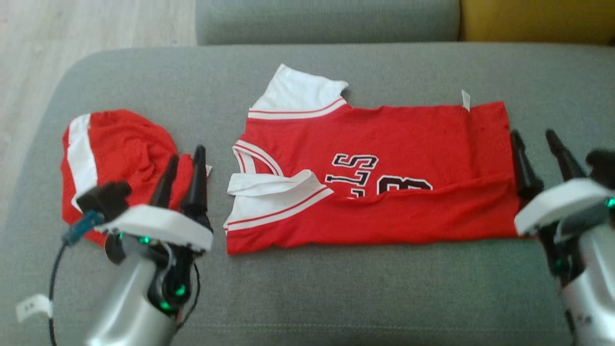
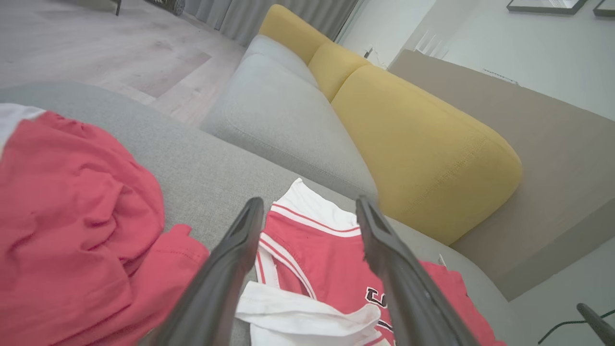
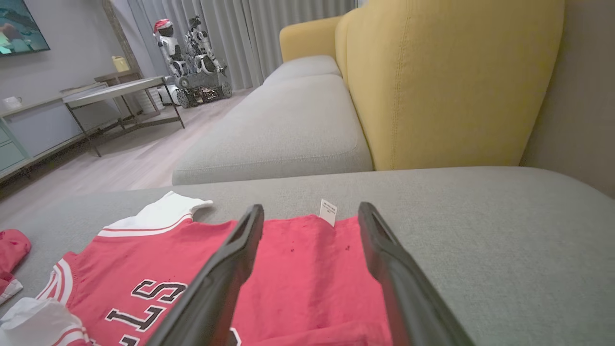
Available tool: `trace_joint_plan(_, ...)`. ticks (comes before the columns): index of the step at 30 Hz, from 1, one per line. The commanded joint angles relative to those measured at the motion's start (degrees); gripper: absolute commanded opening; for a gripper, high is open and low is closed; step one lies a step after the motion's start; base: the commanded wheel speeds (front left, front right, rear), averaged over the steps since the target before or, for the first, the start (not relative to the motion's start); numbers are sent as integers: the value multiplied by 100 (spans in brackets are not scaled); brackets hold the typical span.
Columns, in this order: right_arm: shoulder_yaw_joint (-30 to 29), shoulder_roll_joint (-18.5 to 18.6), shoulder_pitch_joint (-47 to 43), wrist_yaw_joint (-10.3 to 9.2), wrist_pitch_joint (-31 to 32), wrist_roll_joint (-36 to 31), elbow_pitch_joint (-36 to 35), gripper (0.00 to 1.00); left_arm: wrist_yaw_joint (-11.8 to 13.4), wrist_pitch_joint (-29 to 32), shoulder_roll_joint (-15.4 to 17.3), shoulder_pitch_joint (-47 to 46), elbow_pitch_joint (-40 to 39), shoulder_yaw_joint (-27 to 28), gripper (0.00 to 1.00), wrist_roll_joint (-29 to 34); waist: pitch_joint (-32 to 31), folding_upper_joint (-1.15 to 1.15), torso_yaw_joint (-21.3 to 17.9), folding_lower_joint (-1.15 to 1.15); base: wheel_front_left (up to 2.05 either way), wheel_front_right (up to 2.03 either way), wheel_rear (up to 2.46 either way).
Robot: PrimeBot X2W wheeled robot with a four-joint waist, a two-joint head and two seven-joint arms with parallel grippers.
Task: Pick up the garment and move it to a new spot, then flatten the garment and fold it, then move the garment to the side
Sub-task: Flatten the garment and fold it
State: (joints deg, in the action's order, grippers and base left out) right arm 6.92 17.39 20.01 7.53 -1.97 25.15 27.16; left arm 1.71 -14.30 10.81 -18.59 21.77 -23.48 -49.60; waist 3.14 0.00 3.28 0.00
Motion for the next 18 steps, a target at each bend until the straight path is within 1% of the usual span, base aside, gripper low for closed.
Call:
trace_joint_plan(1,9,-42,-55,-4,-174,-166,-251,100,54,-62,41,-110,-262,271,100,156,-106,0,45,0,0,0,0)
trace_joint_plan(6,-352,-499,-619,-4,-531,-702,-511,100,83,-68,-283,551,-519,537,100,775,-274,0,19,0,0,0,0)
trace_joint_plan(9,-554,-788,-862,-4,-620,-947,-724,100,52,-68,-412,848,-527,555,100,1153,-251,0,-41,0,0,0,0)
trace_joint_plan(11,-665,-951,-976,-4,-634,-1058,-852,100,15,-69,-502,957,-495,599,100,1293,-212,0,-82,0,0,0,0)
trace_joint_plan(15,-754,-1112,-1107,-4,-586,-1219,-1047,100,-30,-69,-597,1002,-193,586,100,1496,-145,0,-191,0,0,0,0)
trace_joint_plan(18,-768,-1173,-1119,-4,-522,-1287,-1166,100,-44,-67,-617,926,192,499,100,1601,-101,0,-292,0,0,0,0)
